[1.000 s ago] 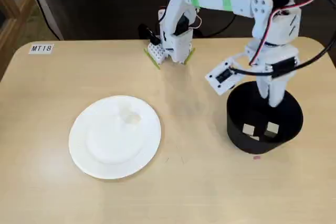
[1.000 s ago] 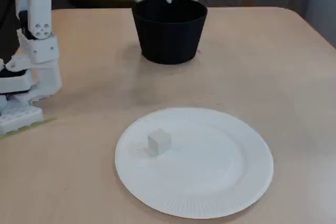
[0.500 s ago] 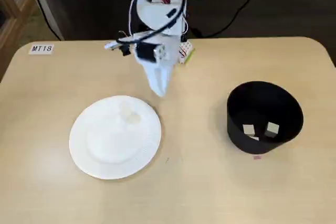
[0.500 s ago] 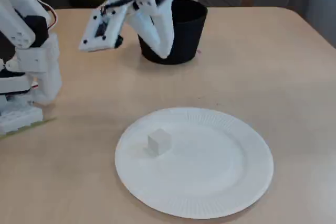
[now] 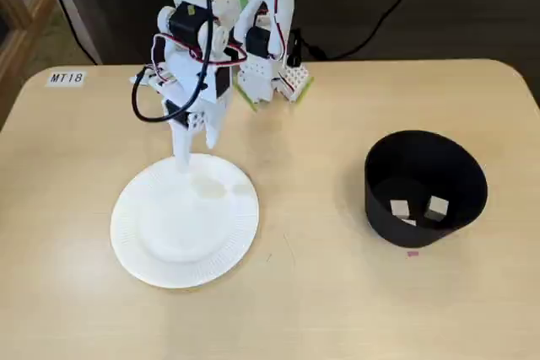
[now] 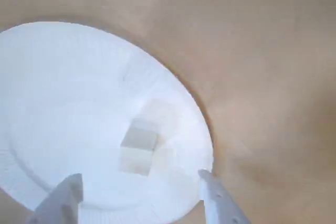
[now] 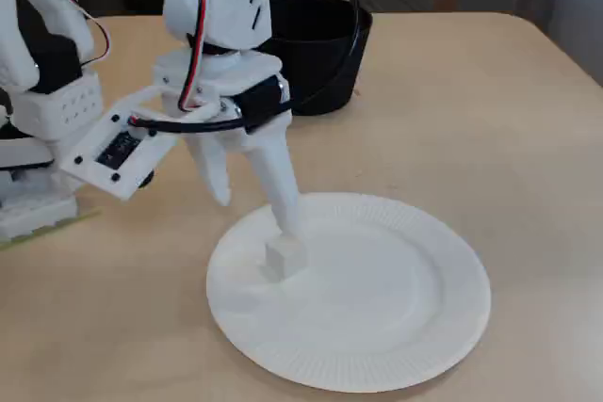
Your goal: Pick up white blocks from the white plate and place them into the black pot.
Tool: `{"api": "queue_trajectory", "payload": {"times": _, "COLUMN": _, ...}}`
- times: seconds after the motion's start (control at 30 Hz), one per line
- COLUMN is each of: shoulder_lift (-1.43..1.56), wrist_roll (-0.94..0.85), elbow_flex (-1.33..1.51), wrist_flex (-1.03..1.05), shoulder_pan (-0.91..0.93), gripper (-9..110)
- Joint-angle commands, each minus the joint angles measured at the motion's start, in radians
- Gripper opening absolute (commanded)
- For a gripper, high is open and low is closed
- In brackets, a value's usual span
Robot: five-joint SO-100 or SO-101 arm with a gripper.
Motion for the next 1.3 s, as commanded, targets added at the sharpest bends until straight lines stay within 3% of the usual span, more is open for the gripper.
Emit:
{"api": "queue_trajectory", "payload": {"times": 0.0, "shoulder_lift": -0.04, "wrist_roll": -0.009, "elbow_flex": -0.074, "wrist_flex": 0.049, "shoulder_pan": 0.005, "gripper": 36}}
{"api": "queue_trajectory", "payload": {"times": 0.57, "shoulder_lift": -0.247, "wrist_roll": 0.08, "elbow_flex": -0.202, "wrist_flex": 0.075, "shoulder_pan": -0.051, "gripper": 36}}
{"api": "queue_trajectory", "payload": {"times": 1.03, "shoulder_lift": -0.383, "wrist_roll": 0.114, "elbow_flex": -0.202, "wrist_flex": -0.087, "shoulder_pan": -0.077, "gripper": 31}}
{"api": "queue_trajectory", "payload": {"times": 1.17, "shoulder_lift": -0.407, "wrist_roll": 0.124, "elbow_flex": -0.202, "wrist_flex": -0.156, "shoulder_pan": -0.081, "gripper": 22}}
{"api": "queue_trajectory", "payload": {"times": 1.27, "shoulder_lift": -0.41, "wrist_roll": 0.132, "elbow_flex": -0.202, "wrist_flex": -0.227, "shoulder_pan": -0.084, "gripper": 7}}
